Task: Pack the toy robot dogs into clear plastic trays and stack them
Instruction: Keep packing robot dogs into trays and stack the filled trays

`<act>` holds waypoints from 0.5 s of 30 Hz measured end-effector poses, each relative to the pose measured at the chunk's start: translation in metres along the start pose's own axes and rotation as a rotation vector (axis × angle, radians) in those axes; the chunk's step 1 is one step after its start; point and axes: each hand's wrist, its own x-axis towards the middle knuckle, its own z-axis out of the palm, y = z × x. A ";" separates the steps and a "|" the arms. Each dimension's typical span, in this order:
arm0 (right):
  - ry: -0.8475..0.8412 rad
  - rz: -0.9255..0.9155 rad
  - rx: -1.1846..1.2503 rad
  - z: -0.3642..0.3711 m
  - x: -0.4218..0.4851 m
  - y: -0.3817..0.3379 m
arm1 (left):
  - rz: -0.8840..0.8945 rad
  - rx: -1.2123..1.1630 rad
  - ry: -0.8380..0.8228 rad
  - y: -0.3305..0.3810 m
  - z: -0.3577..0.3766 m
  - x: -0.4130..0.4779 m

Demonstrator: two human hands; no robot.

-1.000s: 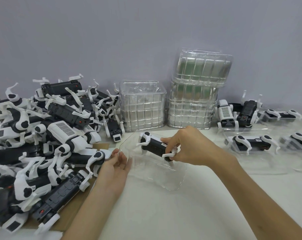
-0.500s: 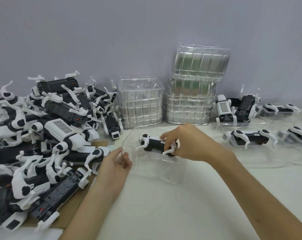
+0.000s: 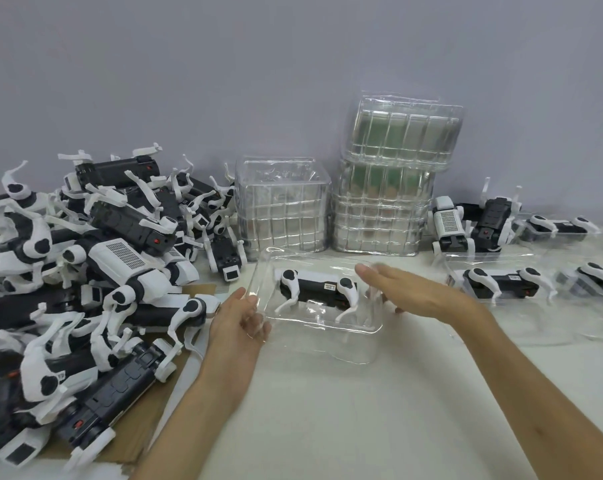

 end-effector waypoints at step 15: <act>0.049 -0.386 0.408 0.003 0.002 -0.001 | 0.194 0.401 -0.086 -0.011 -0.009 0.000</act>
